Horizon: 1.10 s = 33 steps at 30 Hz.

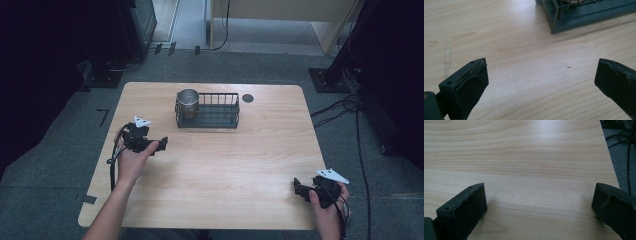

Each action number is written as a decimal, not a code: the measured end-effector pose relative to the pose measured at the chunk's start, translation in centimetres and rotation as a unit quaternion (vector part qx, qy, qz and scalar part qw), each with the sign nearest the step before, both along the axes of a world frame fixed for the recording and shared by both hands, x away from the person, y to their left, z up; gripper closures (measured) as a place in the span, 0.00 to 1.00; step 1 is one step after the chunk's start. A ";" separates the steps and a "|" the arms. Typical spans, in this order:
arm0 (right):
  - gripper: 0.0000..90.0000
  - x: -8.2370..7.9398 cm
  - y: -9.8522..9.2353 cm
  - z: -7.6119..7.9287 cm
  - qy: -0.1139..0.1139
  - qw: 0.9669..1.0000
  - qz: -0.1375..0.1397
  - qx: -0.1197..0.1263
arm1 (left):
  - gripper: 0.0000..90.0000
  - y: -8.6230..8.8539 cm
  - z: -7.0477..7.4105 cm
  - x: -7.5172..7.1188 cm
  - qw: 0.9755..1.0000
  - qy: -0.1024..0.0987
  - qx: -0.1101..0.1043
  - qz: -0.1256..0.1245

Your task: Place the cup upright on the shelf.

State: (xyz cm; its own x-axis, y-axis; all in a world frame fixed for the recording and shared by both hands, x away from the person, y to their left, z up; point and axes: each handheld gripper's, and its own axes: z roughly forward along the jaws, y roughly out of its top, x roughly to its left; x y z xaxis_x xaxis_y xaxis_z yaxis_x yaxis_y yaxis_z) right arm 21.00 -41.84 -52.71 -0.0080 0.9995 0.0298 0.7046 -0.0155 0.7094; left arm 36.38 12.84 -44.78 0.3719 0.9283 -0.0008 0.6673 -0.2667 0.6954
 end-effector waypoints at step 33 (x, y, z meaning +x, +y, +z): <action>0.00 0.0 0.0 0.0 0.000 1.000 0.000 0.000 | 0.00 5.5 -4.7 -5.5 0.999 0.019 -0.012 0.044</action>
